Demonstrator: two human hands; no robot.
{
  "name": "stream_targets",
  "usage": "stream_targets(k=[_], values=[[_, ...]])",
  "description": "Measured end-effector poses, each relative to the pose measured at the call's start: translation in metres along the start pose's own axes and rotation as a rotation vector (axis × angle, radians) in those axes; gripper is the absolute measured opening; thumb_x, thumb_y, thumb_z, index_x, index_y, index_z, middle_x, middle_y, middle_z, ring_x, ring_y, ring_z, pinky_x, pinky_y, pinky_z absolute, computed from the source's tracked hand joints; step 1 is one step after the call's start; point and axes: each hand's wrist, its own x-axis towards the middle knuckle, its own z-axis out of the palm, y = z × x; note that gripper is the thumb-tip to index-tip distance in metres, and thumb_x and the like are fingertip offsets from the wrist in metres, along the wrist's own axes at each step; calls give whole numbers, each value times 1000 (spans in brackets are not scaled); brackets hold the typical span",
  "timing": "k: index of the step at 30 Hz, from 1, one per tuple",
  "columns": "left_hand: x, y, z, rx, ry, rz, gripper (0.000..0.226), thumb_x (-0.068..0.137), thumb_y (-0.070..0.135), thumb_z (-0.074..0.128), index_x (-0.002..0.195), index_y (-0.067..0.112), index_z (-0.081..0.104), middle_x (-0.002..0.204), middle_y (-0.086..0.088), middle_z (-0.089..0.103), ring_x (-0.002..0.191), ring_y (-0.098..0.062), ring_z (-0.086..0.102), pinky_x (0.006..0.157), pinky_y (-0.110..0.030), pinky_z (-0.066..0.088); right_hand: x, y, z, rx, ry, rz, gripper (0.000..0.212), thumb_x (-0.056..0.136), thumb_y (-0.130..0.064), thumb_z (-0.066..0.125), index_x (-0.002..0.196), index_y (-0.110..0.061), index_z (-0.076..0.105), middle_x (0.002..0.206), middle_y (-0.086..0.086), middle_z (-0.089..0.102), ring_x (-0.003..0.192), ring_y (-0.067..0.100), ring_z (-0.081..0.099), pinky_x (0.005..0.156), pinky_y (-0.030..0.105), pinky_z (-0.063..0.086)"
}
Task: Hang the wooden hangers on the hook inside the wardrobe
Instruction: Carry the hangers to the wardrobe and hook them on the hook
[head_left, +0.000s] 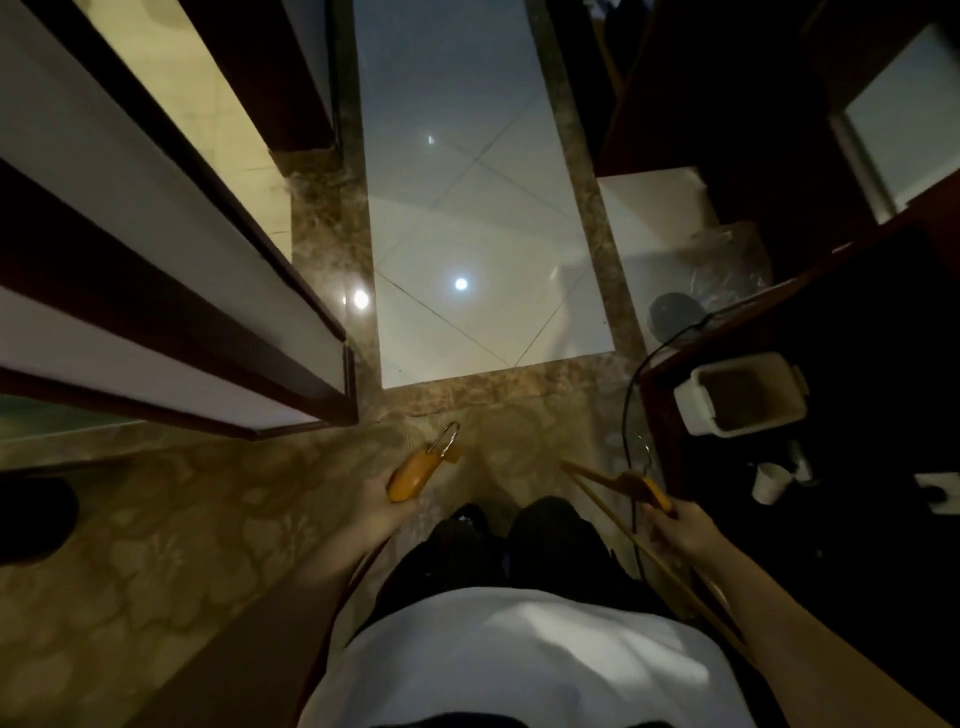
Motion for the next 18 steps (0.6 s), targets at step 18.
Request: stream_targets(k=[18], values=[[147, 169, -26, -1, 91, -100, 39, 82, 16, 67, 118, 19, 51, 105, 1, 55, 101, -18, 55, 82, -26, 42, 164, -256, -146, -61, -183, -236, 20, 96, -21, 46, 79, -14, 54, 71, 4, 54, 66, 19, 54, 63, 28, 45]])
